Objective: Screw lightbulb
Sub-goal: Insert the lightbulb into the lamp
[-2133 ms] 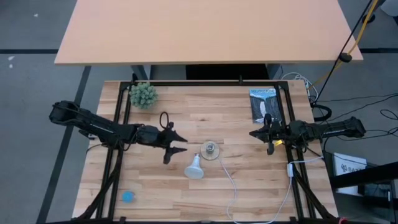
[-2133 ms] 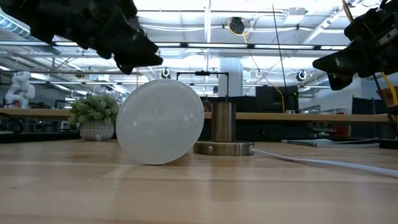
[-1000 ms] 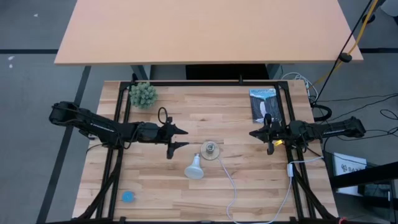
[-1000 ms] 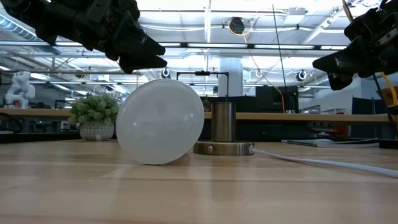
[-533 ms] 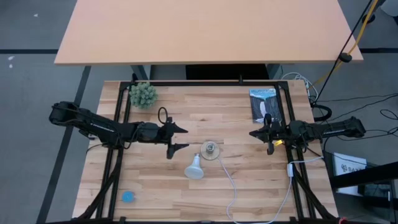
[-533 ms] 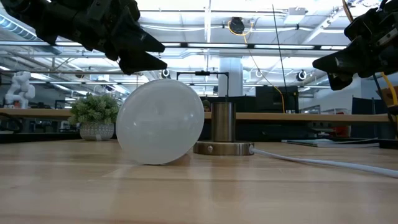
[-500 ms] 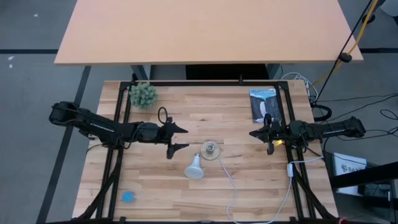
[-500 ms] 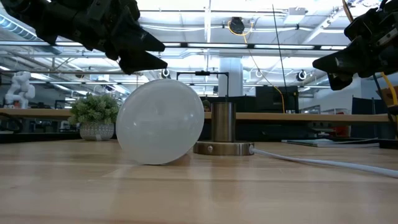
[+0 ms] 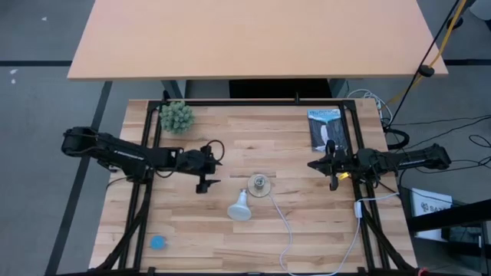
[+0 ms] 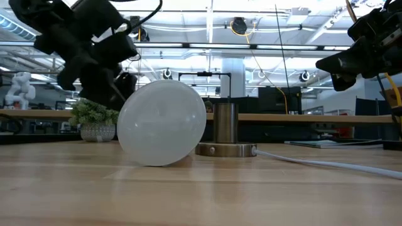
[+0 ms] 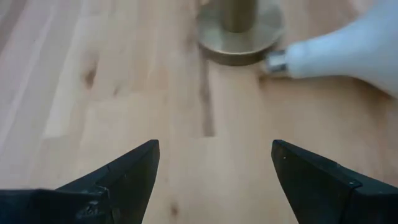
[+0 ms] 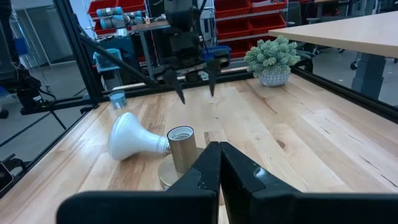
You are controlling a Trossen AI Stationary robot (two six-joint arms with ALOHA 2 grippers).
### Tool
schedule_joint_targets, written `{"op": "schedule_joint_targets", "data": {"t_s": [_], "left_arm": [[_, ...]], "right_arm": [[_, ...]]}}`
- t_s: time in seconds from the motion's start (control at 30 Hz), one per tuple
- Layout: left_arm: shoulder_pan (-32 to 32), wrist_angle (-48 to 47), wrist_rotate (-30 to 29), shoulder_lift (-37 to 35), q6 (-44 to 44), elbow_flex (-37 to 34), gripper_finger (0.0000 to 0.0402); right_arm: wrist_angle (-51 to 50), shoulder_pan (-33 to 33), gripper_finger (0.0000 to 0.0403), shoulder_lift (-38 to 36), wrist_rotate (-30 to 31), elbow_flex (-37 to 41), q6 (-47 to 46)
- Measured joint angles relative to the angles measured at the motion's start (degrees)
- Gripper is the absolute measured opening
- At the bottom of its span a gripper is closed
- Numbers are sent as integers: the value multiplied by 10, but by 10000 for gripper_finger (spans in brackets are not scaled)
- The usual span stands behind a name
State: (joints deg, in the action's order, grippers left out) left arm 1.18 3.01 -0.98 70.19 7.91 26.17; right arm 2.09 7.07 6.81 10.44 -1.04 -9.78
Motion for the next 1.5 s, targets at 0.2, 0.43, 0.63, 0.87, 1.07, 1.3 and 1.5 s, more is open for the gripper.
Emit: {"op": "schedule_joint_targets", "data": {"t_s": [0.2,0.43,0.63,0.87,1.07,1.3,1.5], "left_arm": [[57,-37,72,61,-16,46,316],[120,-101,25,170,-39,164,316],[124,-177,35,227,-120,240,316],[128,-252,39,229,-167,258,316],[131,-283,17,229,-104,274,316],[101,-278,-16,229,90,318,316],[84,-283,12,266,200,360,316]], "right_arm": [[0,0,0,0,0,0,0],[0,0,0,0,0,0,0],[0,0,0,1,0,0,0],[0,0,0,1,0,0,0],[0,0,0,1,0,0,0],[0,0,0,1,0,0,0],[0,0,0,1,0,0,0]]}}
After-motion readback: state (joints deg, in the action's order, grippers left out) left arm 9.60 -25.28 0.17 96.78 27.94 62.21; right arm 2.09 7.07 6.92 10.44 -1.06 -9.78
